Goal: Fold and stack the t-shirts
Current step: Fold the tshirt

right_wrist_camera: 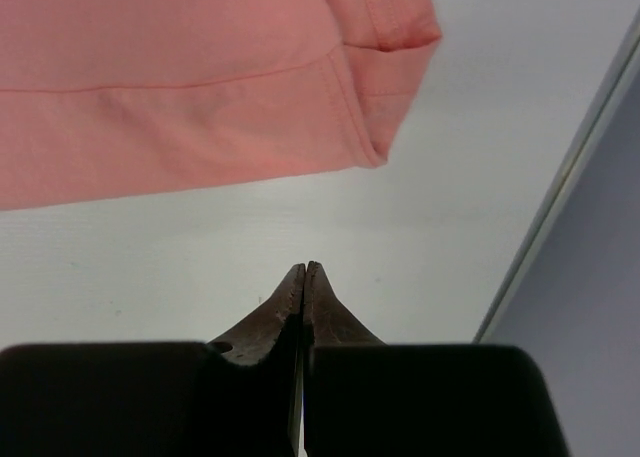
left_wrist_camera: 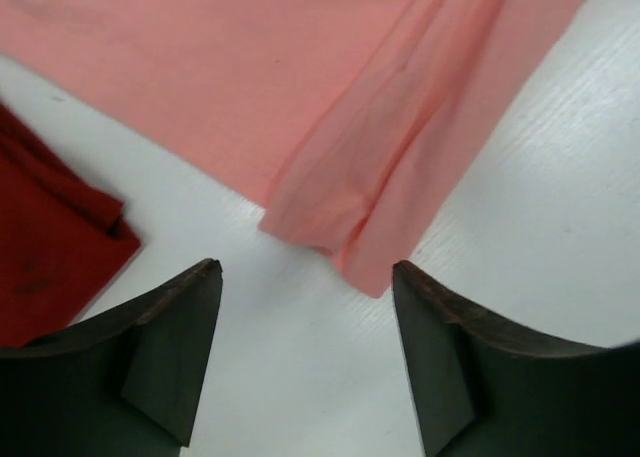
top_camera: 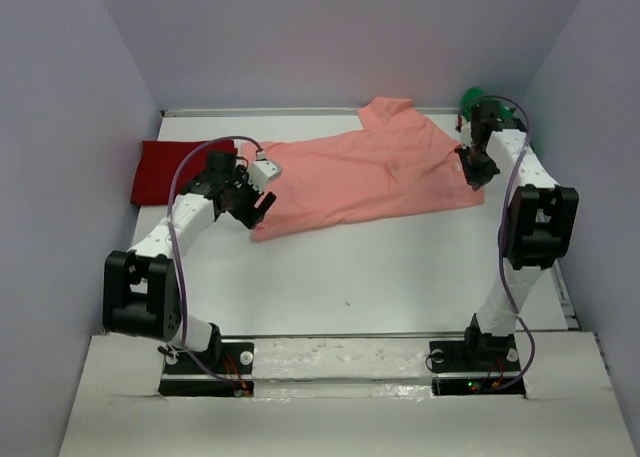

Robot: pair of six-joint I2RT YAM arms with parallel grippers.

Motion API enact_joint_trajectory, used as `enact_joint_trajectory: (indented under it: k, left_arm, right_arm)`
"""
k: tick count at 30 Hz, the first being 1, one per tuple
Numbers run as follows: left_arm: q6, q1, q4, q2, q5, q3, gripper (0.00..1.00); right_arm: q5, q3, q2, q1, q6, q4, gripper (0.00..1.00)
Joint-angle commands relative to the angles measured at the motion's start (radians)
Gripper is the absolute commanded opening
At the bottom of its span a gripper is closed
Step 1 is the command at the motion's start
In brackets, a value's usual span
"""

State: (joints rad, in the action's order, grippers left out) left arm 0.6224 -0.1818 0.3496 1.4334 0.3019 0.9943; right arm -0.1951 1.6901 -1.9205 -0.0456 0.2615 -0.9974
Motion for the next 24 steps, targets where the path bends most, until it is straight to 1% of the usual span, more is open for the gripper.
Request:
enact_joint_trajectory:
  k: [1, 2, 3, 7, 8, 11, 12, 14, 17, 20, 24]
  left_arm:
    - [0.054, -0.002, 0.072, 0.073, 0.215, 0.040, 0.71]
    - [0.059, -0.004, 0.072, 0.100, 0.218, 0.043, 0.67]
    - [0.057, -0.004, 0.068, 0.111, 0.217, 0.043, 0.58]
    - [0.057, -0.004, 0.054, 0.156, 0.204, 0.043, 0.36]
    - [0.053, -0.002, 0.049, 0.168, 0.192, 0.041, 0.34]
    - [0.037, -0.002, 0.022, 0.179, 0.151, 0.032, 0.34]
    - [0.034, -0.004, 0.006, 0.179, 0.141, 0.027, 0.36]
    - [0.031, -0.004, -0.010, 0.180, 0.118, 0.020, 0.43]
    - [0.025, -0.004, -0.029, 0.177, 0.088, 0.009, 0.43]
    - [0.013, -0.004, -0.060, 0.177, 0.065, -0.002, 0.47]
    - [0.013, -0.004, -0.070, 0.197, 0.060, -0.002, 0.48]
  right_arm:
    - [0.066, 0.010, -0.080, -0.002, -0.042, 0.062, 0.00]
    - [0.068, 0.016, -0.104, -0.002, -0.045, 0.074, 0.00]
    - [0.066, 0.022, -0.116, -0.002, -0.045, 0.077, 0.00]
    - [0.046, 0.060, -0.169, -0.002, -0.038, 0.075, 0.00]
    - [0.043, 0.068, -0.176, -0.002, -0.038, 0.071, 0.00]
    - [0.043, 0.089, -0.190, -0.002, -0.034, 0.066, 0.00]
    - [0.043, 0.095, -0.193, -0.002, -0.033, 0.065, 0.00]
    - [0.048, 0.103, -0.199, -0.002, -0.030, 0.059, 0.00]
    - [0.051, 0.112, -0.204, -0.002, -0.025, 0.056, 0.00]
    - [0.060, 0.120, -0.209, -0.002, -0.024, 0.051, 0.00]
    - [0.057, 0.135, -0.222, -0.002, -0.022, 0.042, 0.00]
